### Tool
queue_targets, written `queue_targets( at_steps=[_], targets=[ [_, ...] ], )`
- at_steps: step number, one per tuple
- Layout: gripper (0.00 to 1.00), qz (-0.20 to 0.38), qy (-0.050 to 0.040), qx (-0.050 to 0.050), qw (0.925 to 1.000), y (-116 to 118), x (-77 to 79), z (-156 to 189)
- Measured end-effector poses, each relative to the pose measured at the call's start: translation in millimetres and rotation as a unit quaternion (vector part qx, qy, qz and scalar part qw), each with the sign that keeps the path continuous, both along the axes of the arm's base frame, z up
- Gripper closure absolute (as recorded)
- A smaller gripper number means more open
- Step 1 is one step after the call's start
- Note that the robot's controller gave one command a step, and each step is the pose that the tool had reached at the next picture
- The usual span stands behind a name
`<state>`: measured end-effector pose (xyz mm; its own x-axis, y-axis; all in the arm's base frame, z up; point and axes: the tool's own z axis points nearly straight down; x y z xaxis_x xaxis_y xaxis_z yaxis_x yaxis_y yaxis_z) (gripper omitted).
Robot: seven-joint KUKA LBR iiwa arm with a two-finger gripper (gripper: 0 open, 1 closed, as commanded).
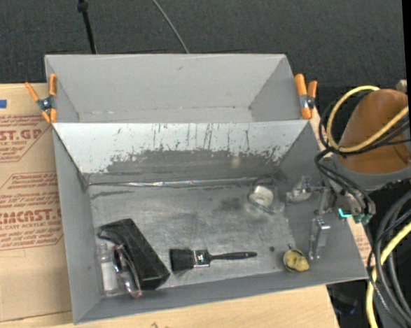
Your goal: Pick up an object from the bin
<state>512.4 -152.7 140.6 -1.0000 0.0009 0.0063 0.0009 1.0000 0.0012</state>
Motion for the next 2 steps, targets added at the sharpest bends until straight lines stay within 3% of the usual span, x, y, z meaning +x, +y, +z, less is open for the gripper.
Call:
queue_targets(
  at_steps=[1,2],
  targets=[
    [0.00,0.001,-0.0036,-0.001,1.0000,0.4,2.1,4.0],
    [1.00,0.043,-0.0098,-0.002,0.9990,25.7,-24.9,-68.8]
  ],
)
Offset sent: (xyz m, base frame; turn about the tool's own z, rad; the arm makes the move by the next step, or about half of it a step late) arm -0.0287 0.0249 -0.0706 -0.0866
